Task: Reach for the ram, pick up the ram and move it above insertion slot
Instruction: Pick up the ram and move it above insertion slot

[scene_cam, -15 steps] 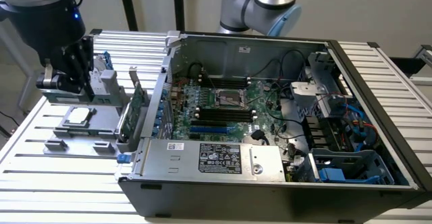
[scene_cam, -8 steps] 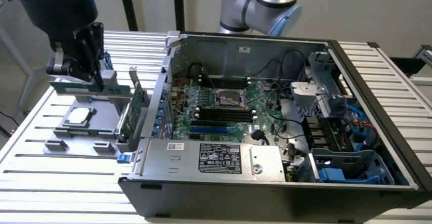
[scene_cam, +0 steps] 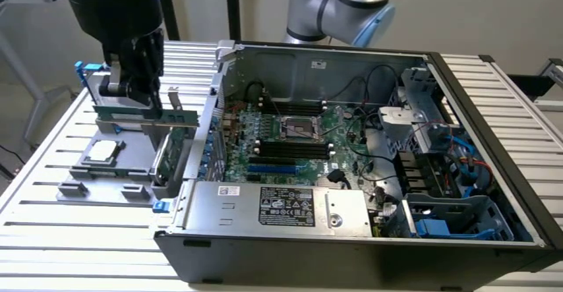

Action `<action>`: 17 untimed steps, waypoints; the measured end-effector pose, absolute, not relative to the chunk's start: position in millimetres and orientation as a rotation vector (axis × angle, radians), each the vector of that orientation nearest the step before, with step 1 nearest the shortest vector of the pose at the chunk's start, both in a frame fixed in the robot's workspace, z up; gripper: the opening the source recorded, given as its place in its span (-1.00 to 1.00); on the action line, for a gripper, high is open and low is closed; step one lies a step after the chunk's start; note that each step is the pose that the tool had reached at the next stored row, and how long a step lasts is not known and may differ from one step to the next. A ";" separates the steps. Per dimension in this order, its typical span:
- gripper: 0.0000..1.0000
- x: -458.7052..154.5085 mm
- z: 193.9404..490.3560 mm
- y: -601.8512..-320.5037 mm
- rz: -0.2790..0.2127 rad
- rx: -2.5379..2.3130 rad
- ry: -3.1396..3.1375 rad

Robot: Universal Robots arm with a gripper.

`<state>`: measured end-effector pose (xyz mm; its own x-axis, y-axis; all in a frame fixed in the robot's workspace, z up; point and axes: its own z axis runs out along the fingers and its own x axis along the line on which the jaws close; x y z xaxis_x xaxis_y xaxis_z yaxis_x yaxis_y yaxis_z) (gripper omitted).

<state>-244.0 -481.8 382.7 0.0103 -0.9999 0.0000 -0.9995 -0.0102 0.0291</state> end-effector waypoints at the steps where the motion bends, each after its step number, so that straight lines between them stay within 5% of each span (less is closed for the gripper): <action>1: -0.73 -239.7 382.8 -481.8 -0.032 2.218 -2.195; 17: -0.73 -180.6 383.4 -481.6 -0.032 2.224 -2.189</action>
